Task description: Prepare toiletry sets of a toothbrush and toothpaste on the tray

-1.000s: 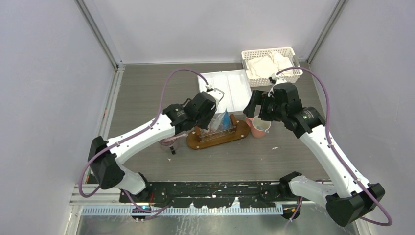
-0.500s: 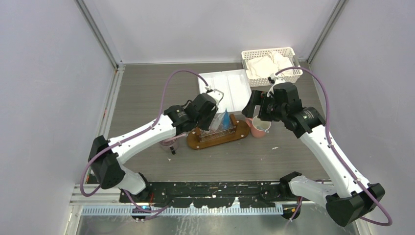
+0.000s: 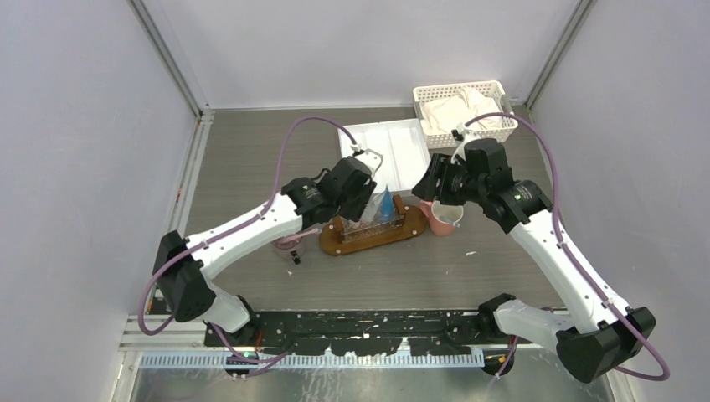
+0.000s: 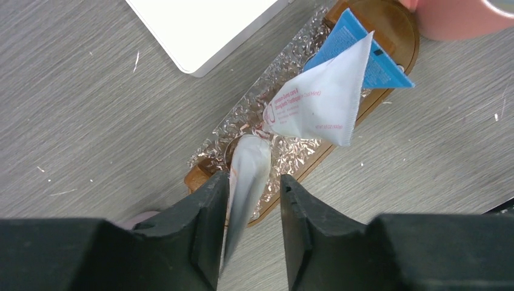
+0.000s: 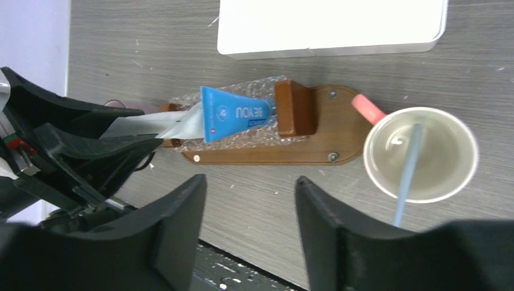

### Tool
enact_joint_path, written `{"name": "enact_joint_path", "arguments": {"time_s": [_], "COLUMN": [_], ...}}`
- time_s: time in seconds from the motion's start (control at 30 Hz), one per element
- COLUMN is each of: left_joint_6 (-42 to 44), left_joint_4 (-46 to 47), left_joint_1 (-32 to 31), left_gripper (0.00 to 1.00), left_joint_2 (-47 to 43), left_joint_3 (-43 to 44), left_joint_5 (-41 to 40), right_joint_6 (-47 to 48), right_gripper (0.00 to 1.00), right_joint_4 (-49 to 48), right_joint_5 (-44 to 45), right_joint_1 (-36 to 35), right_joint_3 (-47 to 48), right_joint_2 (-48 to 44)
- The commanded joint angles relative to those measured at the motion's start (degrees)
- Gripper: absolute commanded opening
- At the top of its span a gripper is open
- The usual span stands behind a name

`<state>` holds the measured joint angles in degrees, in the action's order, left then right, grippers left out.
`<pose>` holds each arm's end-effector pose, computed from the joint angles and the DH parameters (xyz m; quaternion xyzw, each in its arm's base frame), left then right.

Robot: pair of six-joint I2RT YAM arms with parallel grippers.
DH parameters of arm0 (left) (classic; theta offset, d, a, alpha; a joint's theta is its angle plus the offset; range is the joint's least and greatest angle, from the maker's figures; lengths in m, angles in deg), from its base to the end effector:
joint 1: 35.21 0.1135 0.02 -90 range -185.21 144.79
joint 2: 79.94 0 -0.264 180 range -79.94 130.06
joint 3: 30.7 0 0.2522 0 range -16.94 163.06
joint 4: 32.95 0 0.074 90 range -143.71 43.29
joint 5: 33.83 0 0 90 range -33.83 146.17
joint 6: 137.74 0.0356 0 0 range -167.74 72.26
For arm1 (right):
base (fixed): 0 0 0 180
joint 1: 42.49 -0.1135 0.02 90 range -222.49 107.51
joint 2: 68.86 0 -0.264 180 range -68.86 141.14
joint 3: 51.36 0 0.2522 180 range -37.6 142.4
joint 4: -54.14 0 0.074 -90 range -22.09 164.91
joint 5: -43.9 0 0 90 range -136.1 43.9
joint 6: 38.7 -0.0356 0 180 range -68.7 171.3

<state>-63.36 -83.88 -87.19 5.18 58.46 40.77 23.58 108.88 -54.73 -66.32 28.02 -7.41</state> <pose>0.2065 -0.2487 0.3152 0.2408 0.8910 -0.0990 0.3719 0.2002 0.0943 0.3576 -0.0034 0.8923 0.2547 0.3727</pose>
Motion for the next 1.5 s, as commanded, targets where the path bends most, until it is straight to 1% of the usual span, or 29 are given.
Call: {"name": "enact_joint_path", "arguments": {"time_s": [0.0,0.2,0.27,0.3,0.5,0.6,1.17,1.27,1.37,1.47], "left_joint_6": [-0.12,-0.09,-0.22,-0.28,-0.6,-0.77,-1.09,-1.0,-0.97,-0.91], "left_joint_4": [-0.3,-1.13,-1.09,-1.09,-0.98,-0.77,-0.78,-0.85,-0.84,-0.83], "left_joint_1": [0.22,0.22,0.22,0.22,0.22,0.22,0.22,0.22,0.22,0.22], "left_gripper": [0.42,0.43,0.44,0.45,0.48,0.49,0.48,0.48,0.48,0.47], "left_joint_2": [-0.8,-1.52,-2.15,-2.42,-3.99,-4.87,-14.76,-15.69,-16.27,-16.56], "left_joint_3": [2.88,4.1,4.31,4.36,4.33,4.2,-0.51,-1.07,-1.51,-1.71], "left_joint_5": [-1.74,-2.21,-2.22,-2.14,-1.85,-1.83,-3.79,-4.19,-4.2,-4.11], "right_joint_6": [-0.72,-0.66,-0.86,-1.05,-2.04,-2.21,-3.91,-3.86,-3.83,-3.83], "right_gripper": [0.56,0.54,0.48,0.47,0.46,0.46,0.47,0.44,0.38,0.37], "right_joint_4": [-3.79,-0.69,1.61,2.67,9.53,11.52,12.04,12.07,11.95,11.94], "right_joint_5": [-2.85,0.04,2.2,3.57,8.29,11.38,13.96,13.99,14.15,14.49], "right_joint_1": [-2.64,-9.42,-11.72,-12.7,-16.03,-17.61,-21.08,-21.25,-21.27,-21.32], "right_joint_3": [2.81,8.93,11.43,12.58,19.42,21.4,25.08,25.75,25.87,26.15], "right_joint_2": [1.16,5.44,7.79,8.75,15.33,17.97,24.98,25.92,26.6,26.99]}}
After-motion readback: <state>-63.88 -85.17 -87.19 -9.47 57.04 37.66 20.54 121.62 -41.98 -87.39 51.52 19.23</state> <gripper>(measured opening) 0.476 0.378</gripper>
